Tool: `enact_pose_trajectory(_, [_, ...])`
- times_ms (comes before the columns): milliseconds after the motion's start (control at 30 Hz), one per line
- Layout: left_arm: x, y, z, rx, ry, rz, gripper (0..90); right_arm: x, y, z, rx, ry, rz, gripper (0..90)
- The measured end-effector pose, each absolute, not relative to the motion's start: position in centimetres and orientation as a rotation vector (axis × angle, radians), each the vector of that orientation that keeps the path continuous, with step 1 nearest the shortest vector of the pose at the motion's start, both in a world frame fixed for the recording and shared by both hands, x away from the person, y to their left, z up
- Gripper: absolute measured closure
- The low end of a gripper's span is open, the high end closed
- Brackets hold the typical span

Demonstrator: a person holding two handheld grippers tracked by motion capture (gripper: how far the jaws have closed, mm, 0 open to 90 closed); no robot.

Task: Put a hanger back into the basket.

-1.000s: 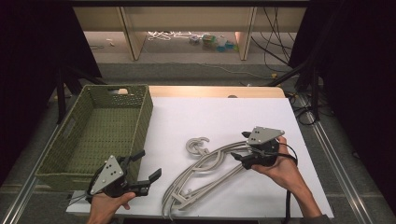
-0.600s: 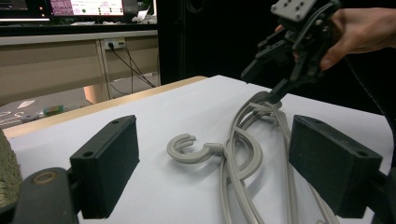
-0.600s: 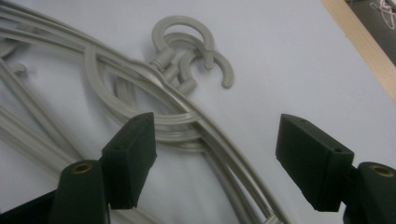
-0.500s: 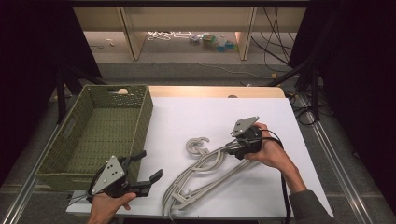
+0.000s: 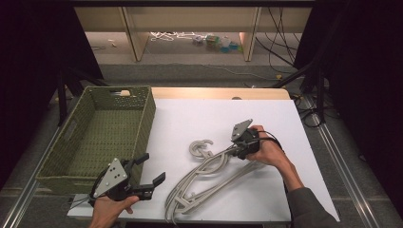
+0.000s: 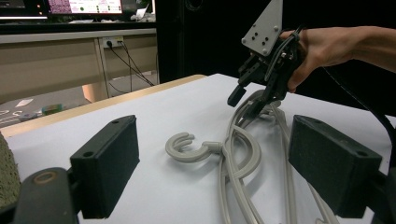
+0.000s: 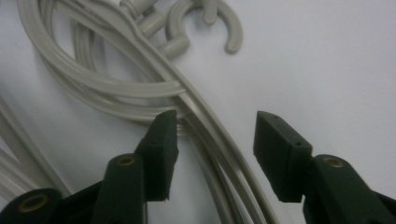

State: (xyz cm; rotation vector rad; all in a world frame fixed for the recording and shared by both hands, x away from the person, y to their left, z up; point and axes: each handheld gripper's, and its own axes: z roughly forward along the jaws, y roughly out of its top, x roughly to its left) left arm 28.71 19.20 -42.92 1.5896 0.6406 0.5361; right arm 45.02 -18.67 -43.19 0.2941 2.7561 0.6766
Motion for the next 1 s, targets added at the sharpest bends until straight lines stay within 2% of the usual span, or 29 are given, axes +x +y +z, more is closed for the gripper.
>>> enact_pose_trajectory(567, [28.8, 19.2, -42.9, 1.596, 0.640, 0.532, 16.0, 46.1, -17.6, -44.5, 0.162, 2.827, 0.573, 69.1])
enact_pose_trajectory(1000, [28.8, 19.0, -43.0, 1.607, 0.638, 0.521, 15.9, 45.7, -17.7, -43.9, -0.182, 2.793, 0.510, 77.9])
